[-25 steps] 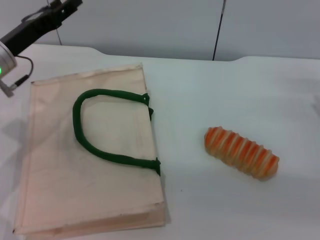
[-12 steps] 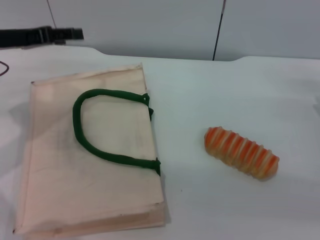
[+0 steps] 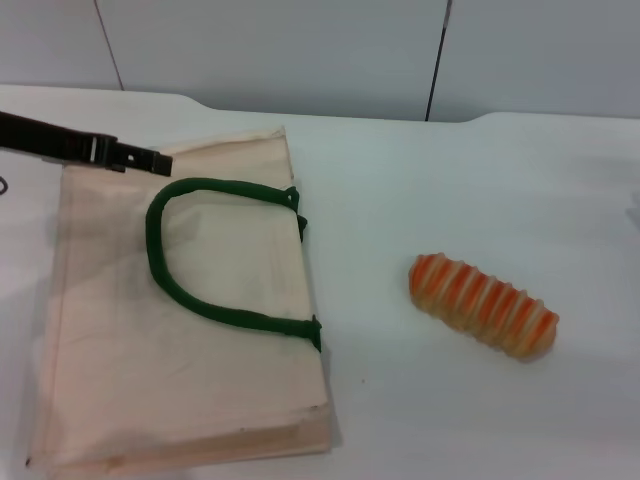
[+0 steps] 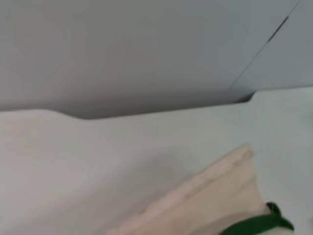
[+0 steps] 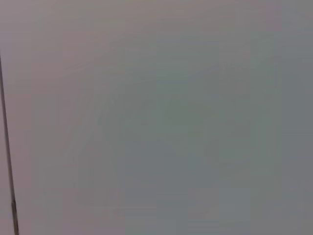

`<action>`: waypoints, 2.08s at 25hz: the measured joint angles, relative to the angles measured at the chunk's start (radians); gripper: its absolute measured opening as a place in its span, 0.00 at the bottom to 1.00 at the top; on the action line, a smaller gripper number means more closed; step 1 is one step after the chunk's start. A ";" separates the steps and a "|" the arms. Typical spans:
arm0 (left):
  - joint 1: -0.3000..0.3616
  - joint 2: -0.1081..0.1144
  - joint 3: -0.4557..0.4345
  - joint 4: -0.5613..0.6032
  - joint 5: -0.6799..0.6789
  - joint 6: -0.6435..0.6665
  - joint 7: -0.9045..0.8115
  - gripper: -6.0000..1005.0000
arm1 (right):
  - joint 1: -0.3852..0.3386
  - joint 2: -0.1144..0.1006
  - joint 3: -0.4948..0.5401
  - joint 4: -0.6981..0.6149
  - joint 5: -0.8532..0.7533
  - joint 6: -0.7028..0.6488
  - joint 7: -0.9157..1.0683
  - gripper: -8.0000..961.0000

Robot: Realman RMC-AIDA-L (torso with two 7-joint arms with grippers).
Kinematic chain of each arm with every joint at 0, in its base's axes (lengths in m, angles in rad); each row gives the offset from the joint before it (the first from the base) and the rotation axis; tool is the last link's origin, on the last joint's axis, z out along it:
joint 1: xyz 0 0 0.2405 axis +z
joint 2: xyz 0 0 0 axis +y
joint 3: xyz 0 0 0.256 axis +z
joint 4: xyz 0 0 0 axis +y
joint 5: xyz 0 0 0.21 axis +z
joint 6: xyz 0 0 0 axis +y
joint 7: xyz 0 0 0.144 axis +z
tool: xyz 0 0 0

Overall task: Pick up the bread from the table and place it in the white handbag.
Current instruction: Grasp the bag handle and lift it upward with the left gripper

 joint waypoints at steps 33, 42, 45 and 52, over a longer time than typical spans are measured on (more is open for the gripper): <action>-0.027 -0.045 -0.001 0.219 0.085 -0.240 -0.031 0.71 | 0.003 0.000 0.001 0.000 0.002 -0.002 0.001 0.93; 0.005 -0.022 0.000 0.220 -0.005 -0.184 -0.016 0.44 | 0.007 0.000 0.002 0.000 0.002 -0.003 0.001 0.93; 0.013 -0.017 0.000 0.220 -0.033 -0.164 0.000 0.30 | 0.007 0.000 0.003 0.000 0.003 -0.001 0.001 0.93; 0.047 0.013 0.000 0.217 -0.214 -0.058 0.080 0.15 | 0.006 0.000 0.003 0.000 0.005 0.000 0.007 0.93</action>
